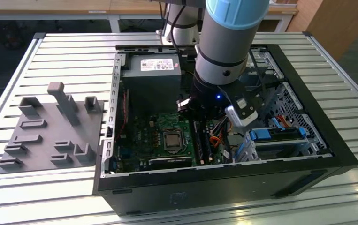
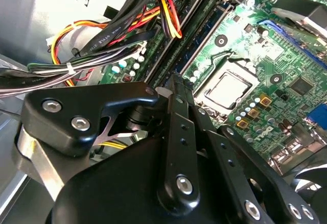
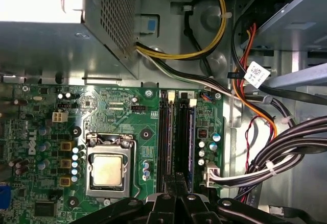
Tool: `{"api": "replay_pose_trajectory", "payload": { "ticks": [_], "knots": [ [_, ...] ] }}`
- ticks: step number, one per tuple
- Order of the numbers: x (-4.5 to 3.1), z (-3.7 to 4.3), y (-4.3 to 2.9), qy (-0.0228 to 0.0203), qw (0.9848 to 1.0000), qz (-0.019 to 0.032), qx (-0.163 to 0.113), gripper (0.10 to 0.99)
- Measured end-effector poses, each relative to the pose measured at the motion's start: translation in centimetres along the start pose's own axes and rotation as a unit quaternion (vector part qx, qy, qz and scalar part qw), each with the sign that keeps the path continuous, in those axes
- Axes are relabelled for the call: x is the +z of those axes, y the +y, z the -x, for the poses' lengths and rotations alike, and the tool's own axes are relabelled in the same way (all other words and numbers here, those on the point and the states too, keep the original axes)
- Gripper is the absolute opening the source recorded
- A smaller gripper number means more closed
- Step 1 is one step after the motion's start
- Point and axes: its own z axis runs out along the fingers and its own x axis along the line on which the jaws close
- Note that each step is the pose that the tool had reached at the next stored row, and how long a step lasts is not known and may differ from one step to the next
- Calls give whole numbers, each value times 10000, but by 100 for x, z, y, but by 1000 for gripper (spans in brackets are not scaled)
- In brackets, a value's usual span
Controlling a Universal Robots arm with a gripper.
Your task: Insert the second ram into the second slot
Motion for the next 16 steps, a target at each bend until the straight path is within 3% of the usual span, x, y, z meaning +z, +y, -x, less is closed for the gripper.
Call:
{"api": "replay_pose_trajectory", "payload": {
  "ticks": [16],
  "knots": [
    [89, -9, -3, 0, 10000, -7, 1, 106]
  ]
}}
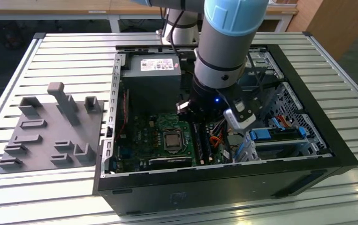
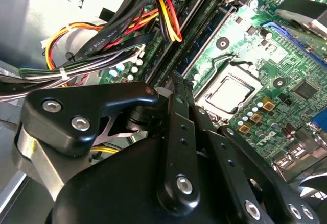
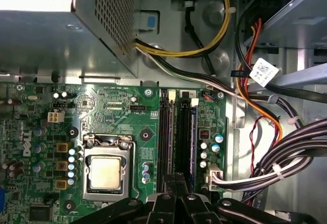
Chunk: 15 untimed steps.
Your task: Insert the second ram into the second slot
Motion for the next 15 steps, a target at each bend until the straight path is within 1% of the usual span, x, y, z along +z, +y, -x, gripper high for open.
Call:
{"api": "replay_pose_trajectory", "payload": {
  "ticks": [4, 9, 15],
  "knots": [
    [12, -36, 1, 0, 10000, 1, 0, 106],
    [45, -35, 1, 0, 10000, 0, -1, 106],
    [63, -25, 12, 0, 10000, 0, -1, 106]
  ]
}}
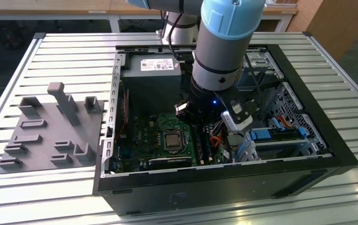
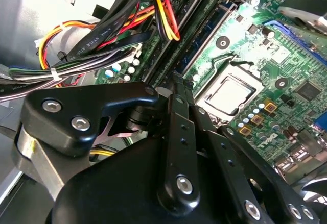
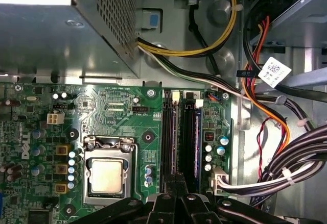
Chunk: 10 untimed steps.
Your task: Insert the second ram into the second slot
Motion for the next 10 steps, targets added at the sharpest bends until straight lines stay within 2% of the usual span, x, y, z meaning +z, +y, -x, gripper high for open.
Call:
{"api": "replay_pose_trajectory", "payload": {
  "ticks": [10],
  "knots": [
    [47, 0, 5, 1, 10000, -3, 0, 106]
  ]
}}
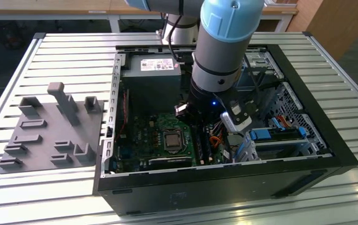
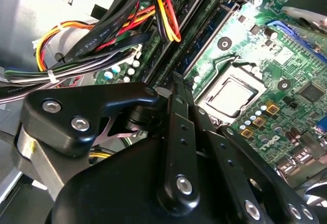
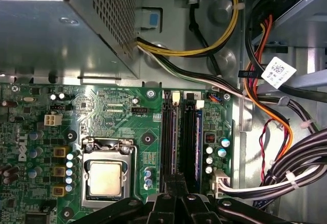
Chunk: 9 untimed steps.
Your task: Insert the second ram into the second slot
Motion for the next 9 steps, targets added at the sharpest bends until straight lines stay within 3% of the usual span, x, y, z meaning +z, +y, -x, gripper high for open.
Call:
{"api": "replay_pose_trajectory", "payload": {
  "ticks": [9],
  "knots": [
    [59, 0, 1, 1, 10000, -3, 0, 106]
  ]
}}
